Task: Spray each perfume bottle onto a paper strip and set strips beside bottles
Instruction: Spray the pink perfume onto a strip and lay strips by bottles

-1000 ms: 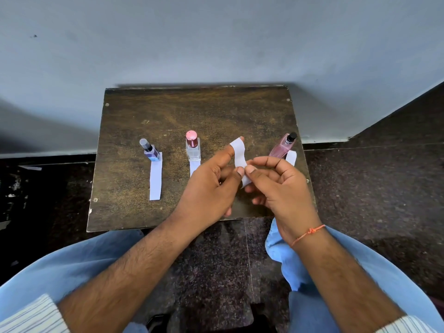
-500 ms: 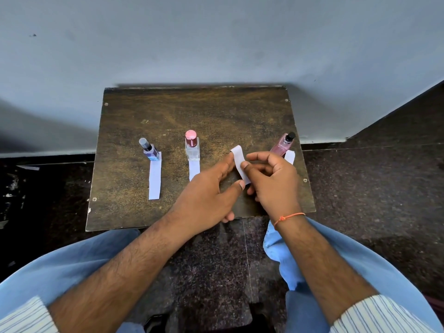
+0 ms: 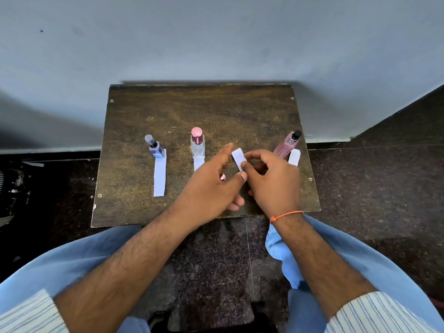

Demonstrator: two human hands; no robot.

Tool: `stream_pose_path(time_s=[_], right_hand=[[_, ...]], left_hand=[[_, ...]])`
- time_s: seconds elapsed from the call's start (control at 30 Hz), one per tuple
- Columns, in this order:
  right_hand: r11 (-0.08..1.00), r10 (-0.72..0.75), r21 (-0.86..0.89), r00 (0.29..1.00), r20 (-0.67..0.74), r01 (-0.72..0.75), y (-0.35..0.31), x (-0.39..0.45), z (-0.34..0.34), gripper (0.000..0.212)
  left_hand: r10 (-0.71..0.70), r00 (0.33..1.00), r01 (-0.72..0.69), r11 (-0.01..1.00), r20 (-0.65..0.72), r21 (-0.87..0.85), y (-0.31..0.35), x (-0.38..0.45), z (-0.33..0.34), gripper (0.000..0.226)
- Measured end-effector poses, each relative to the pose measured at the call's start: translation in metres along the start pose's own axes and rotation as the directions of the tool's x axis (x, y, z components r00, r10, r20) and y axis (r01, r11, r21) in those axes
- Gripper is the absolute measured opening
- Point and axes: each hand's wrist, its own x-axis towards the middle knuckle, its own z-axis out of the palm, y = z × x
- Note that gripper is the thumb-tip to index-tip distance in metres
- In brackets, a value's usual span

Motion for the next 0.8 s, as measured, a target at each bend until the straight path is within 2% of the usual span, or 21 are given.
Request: stream_pose_path(time_s=[0.13, 0.23, 0.43, 0.8], right_hand=[[0.968, -0.085, -0.235, 0.996, 0.034, 0.091, -0.006, -0.001, -0.001, 0.025], [0.944, -0.082, -0.312, 0.992, 0.093, 0.107, -0.008, 0.000, -0.001, 0.030], [0.943, -0.040, -0.320, 0.989, 0.146, 0.085, -0.012, 0.002, -0.005, 0.042], [0.956, -0.030, -0.282, 0.983, 0.183, 0.082, -0.011, 0.004, -0.010, 0.032]], left_hand=[[-0.022, 0.999, 0.021, 1.000, -0.027, -0.013, 0.007, -0.003, -0.001, 0.073], [-0.021, 0.999, 0.020, 0.999, -0.038, -0.025, 0.011, -0.005, -0.001, 0.073], [-0.029, 0.999, 0.028, 0.999, -0.043, -0.025, 0.014, -0.007, -0.002, 0.071], [-0.050, 0.999, 0.050, 0.999, -0.015, -0.009, 0.014, -0.008, 0.000, 0.067]])
